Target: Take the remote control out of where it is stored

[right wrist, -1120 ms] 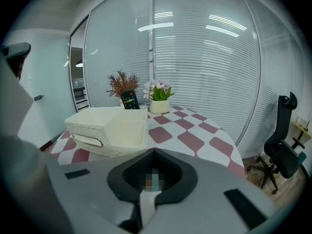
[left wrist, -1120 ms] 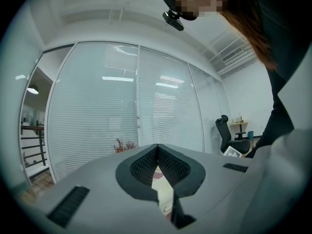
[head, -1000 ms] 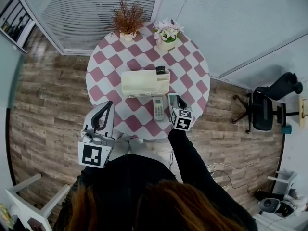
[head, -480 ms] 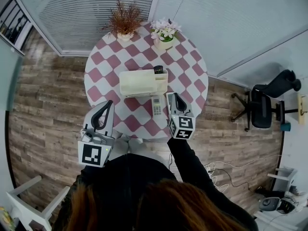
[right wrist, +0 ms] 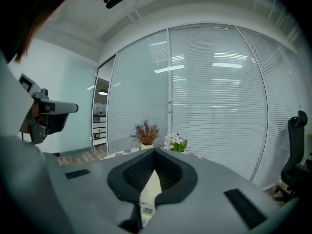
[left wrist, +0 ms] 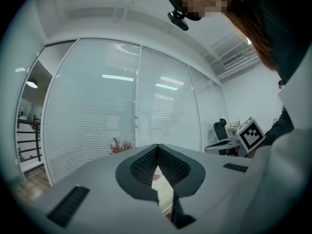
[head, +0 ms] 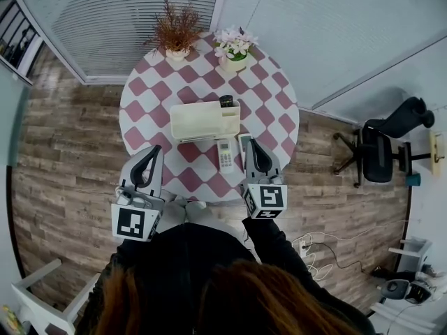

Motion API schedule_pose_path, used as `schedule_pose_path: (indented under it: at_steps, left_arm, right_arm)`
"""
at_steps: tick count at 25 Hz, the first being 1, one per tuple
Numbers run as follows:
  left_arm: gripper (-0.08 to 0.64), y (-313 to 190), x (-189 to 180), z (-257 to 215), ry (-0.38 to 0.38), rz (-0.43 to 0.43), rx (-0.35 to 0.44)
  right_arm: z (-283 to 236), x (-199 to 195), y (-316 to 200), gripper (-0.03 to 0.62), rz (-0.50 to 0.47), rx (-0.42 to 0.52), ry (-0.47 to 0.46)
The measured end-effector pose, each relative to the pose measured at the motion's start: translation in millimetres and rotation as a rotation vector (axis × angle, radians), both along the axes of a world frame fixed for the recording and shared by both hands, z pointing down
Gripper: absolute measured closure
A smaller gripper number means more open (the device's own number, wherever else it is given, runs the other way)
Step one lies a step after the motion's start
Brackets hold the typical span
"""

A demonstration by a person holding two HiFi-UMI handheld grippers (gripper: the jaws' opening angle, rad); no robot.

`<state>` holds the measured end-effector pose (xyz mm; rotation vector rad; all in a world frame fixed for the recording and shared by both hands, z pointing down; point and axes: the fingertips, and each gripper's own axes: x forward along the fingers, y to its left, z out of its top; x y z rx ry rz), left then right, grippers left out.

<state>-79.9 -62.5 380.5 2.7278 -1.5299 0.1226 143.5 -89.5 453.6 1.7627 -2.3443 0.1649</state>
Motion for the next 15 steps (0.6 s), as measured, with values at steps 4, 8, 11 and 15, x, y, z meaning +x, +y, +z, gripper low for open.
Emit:
schedule_pose_path:
  at_steps: [4, 8, 11, 15]
  left_arm:
    - [0.554, -1, -3, 1, -0.009, -0.005, -0.003]
    - [0.554, 0, -8, 2, -0.007, -0.016, -0.001]
    - [0.554, 0, -12, 5, -0.012, -0.027, -0.007]
    - [0.554, -2, -16, 9, -0.029, -0.042, -0.013]
  right_arm:
    - [-16, -10, 15, 0.577, -0.034, 0.024, -0.013]
    - [-31, -16, 25, 0.577, -0.055, 0.045, -0.009]
    - [-35, -18, 26, 0.577, -0.059, 0.041, -0.021]
    - [-42, -20, 22, 0.577, -0.062, 0.051, -0.024]
